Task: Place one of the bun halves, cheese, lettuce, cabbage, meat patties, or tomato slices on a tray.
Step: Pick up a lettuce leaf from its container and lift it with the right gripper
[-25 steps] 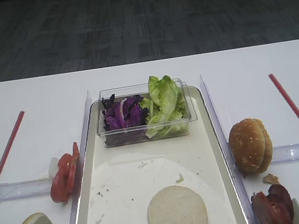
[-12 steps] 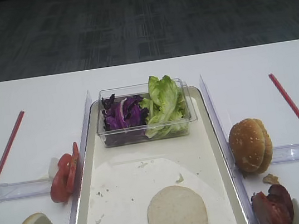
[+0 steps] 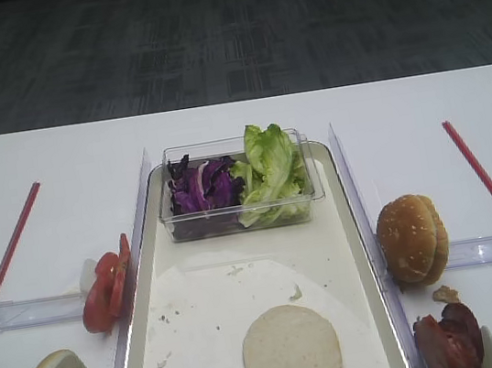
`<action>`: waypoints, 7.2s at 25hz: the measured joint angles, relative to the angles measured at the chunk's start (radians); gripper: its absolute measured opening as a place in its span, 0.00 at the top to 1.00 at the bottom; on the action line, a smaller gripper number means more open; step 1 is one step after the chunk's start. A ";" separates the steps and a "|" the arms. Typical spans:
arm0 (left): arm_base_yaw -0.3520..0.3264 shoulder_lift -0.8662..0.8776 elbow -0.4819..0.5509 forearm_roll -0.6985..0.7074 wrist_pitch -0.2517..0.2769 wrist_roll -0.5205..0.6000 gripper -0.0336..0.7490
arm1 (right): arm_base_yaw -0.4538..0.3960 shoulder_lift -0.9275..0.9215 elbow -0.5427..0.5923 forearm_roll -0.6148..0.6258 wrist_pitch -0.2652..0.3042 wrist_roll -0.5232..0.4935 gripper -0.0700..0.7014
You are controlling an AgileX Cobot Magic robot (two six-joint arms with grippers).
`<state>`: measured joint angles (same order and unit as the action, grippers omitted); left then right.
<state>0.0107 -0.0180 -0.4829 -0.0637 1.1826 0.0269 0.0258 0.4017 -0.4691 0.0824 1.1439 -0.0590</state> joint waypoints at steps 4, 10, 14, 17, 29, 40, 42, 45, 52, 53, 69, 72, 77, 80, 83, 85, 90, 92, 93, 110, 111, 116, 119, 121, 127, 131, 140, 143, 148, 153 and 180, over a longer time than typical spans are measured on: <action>0.000 0.000 0.000 0.000 0.000 0.000 0.51 | 0.000 0.064 0.000 0.000 0.000 0.000 0.38; 0.000 0.000 0.000 0.000 0.000 0.000 0.51 | 0.000 0.152 0.000 0.000 -0.007 0.000 0.38; 0.000 0.000 0.000 0.000 0.000 0.000 0.51 | 0.000 0.205 0.000 0.000 -0.010 0.000 0.38; 0.000 0.000 0.000 0.000 0.000 0.000 0.51 | 0.000 0.244 0.000 0.000 -0.014 0.000 0.38; 0.000 0.000 0.000 0.000 0.000 0.000 0.51 | 0.000 0.387 -0.014 0.012 -0.022 -0.003 0.38; 0.000 0.000 0.000 0.000 0.000 0.000 0.51 | 0.000 0.587 -0.195 0.042 -0.022 -0.003 0.38; 0.000 0.000 0.000 0.000 0.000 0.000 0.51 | 0.000 0.628 -0.227 0.042 -0.026 -0.003 0.38; 0.000 0.000 0.000 0.000 0.000 0.000 0.51 | 0.000 0.685 -0.275 0.042 -0.043 -0.003 0.38; 0.000 0.000 0.000 0.000 0.000 0.000 0.51 | 0.000 0.827 -0.403 0.036 -0.050 -0.008 0.38; 0.000 0.000 0.000 0.000 0.000 0.000 0.51 | 0.000 0.848 -0.424 0.036 -0.050 -0.009 0.38; 0.000 0.000 0.000 0.000 0.000 0.000 0.51 | 0.000 1.191 -0.775 0.030 -0.018 -0.027 0.38; 0.000 0.000 0.000 0.000 0.000 0.000 0.51 | 0.000 1.251 -0.838 0.030 -0.008 -0.027 0.38; 0.000 0.000 0.000 0.000 0.000 0.000 0.51 | 0.000 1.347 -0.939 0.028 0.012 -0.028 0.38; 0.000 0.000 0.000 0.000 0.000 0.000 0.51 | 0.000 1.399 -0.999 0.026 0.022 -0.028 0.38; 0.000 0.000 0.000 0.000 0.000 0.000 0.51 | 0.000 1.445 -1.048 0.026 0.026 -0.028 0.38; 0.000 0.000 0.000 0.000 0.000 0.000 0.51 | 0.000 1.476 -1.075 0.025 0.026 -0.028 0.38; 0.000 0.000 0.000 0.000 0.000 0.000 0.51 | 0.000 1.547 -1.146 0.023 0.048 -0.029 0.38; 0.000 0.000 0.000 0.000 0.000 0.000 0.51 | 0.000 1.580 -1.178 0.023 0.055 -0.029 0.38; 0.000 0.000 0.000 0.000 0.000 0.000 0.51 | 0.000 1.595 -1.195 0.023 0.057 -0.029 0.38; 0.000 0.000 0.000 0.000 0.000 0.000 0.51 | 0.000 1.722 -1.368 0.025 0.081 -0.015 0.38; 0.000 0.000 0.000 0.000 0.000 0.000 0.51 | 0.000 1.722 -1.370 0.031 0.081 -0.012 0.38; 0.000 0.000 0.000 0.000 0.000 0.000 0.51 | 0.044 1.723 -1.381 0.040 0.081 0.009 0.38; 0.000 0.000 0.000 0.000 0.000 0.000 0.51 | 0.091 1.730 -1.407 0.042 0.083 0.033 0.38; 0.000 0.000 0.000 0.000 0.000 0.000 0.51 | 0.120 1.741 -1.427 0.044 0.084 0.051 0.38; 0.000 0.000 0.000 0.000 0.000 0.000 0.51 | 0.206 1.774 -1.484 0.044 0.086 0.079 0.38; 0.000 0.000 0.000 0.000 0.000 0.000 0.51 | 0.247 1.780 -1.498 0.050 0.088 0.106 0.38; 0.000 0.000 0.000 0.000 0.000 0.000 0.51 | 0.324 1.790 -1.498 0.063 0.088 0.152 0.38; 0.000 0.000 0.000 0.000 0.000 0.000 0.51 | 0.345 1.791 -1.498 0.074 0.088 0.171 0.38; 0.000 0.000 0.000 0.000 0.000 0.000 0.51 | 0.370 1.817 -1.498 0.100 0.088 0.194 0.38; 0.000 0.000 0.000 0.000 0.000 0.000 0.51 | 0.402 1.853 -1.498 0.103 0.088 0.199 0.38; 0.000 0.000 0.000 0.000 0.000 0.000 0.51 | 0.418 1.904 -1.498 0.104 0.082 0.279 0.57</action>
<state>0.0107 -0.0180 -0.4829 -0.0637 1.1826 0.0269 0.4440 2.3054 -1.9670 0.1861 1.2264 0.2197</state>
